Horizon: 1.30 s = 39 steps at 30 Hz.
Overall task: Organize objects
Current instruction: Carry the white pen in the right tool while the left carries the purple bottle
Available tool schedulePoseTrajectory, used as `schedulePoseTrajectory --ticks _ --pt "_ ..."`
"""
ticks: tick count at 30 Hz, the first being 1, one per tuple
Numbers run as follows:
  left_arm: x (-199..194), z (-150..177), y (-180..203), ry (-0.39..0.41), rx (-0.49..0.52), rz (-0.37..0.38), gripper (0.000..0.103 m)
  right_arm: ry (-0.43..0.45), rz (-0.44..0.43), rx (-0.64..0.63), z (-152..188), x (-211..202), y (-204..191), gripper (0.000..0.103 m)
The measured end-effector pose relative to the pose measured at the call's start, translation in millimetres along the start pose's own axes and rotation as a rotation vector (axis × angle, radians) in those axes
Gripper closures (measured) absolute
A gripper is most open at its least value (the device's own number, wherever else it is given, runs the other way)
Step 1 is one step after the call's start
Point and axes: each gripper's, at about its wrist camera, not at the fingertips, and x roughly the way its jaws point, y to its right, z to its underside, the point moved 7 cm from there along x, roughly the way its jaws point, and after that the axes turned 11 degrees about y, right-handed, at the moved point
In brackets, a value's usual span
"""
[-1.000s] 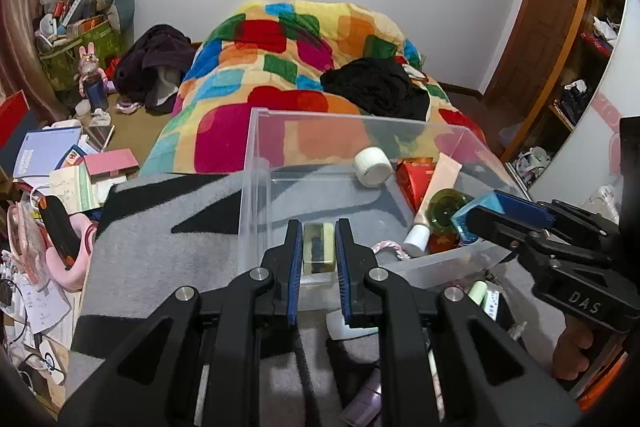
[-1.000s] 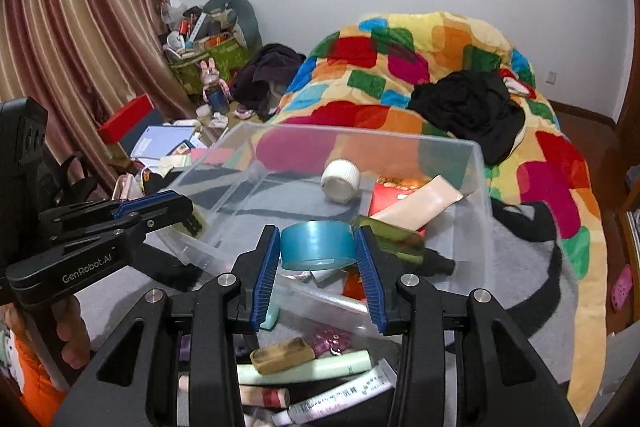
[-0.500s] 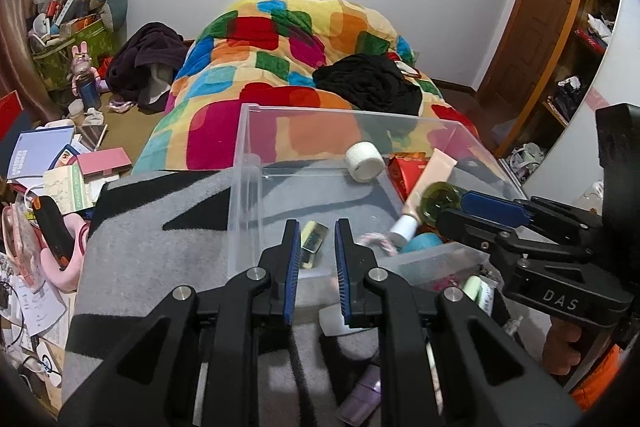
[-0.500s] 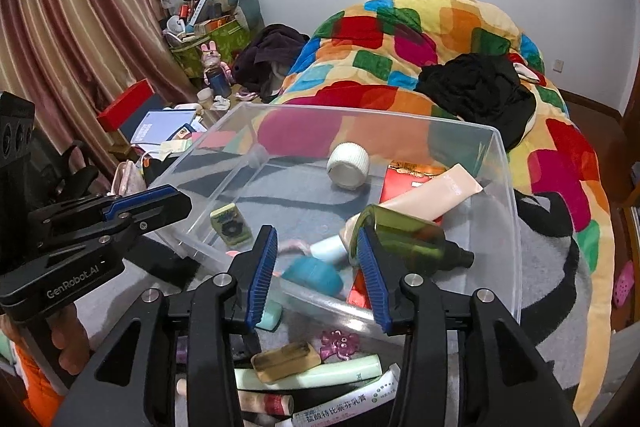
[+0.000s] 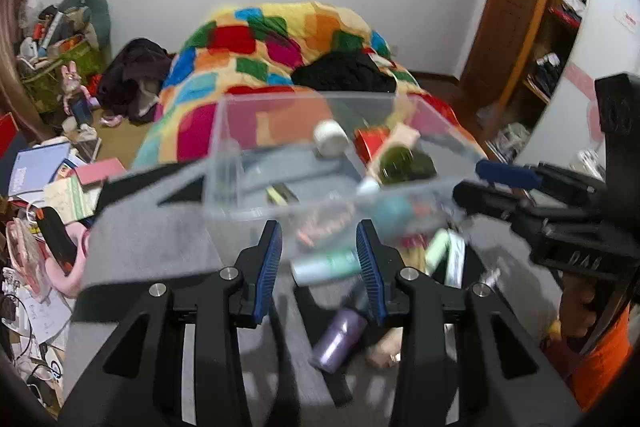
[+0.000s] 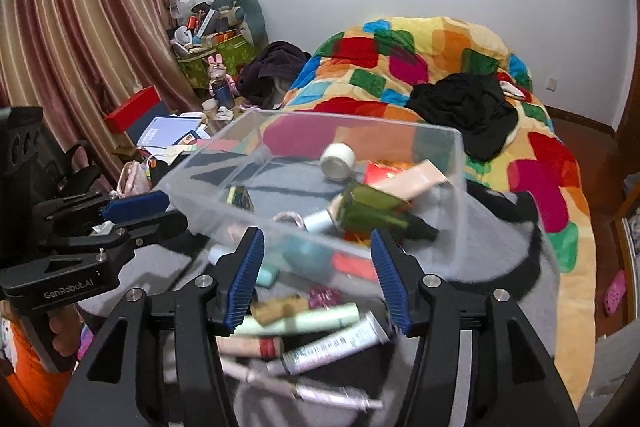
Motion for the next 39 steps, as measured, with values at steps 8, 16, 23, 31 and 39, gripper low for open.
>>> schedulePoseTrajectory --ticks 8,16,23,31,39 --pt "16.4 46.3 10.0 -0.134 0.005 0.068 0.061 -0.108 -0.082 -0.055 49.8 -16.8 -1.5 0.046" --pt "32.3 57.9 22.0 -0.172 0.009 0.086 0.058 -0.233 -0.157 -0.199 83.8 -9.0 -11.8 0.043" --pt "27.9 63.4 18.9 -0.165 0.004 0.086 0.075 -0.281 -0.186 -0.268 94.9 -5.4 -20.8 0.067" --pt "0.6 74.4 -6.6 -0.154 -0.022 0.023 0.078 -0.307 -0.220 -0.241 108.6 -34.6 -20.2 0.086" --pt "-23.9 89.4 -13.1 -0.165 -0.016 0.030 0.078 -0.295 -0.207 -0.206 112.2 -40.7 -24.4 0.086"
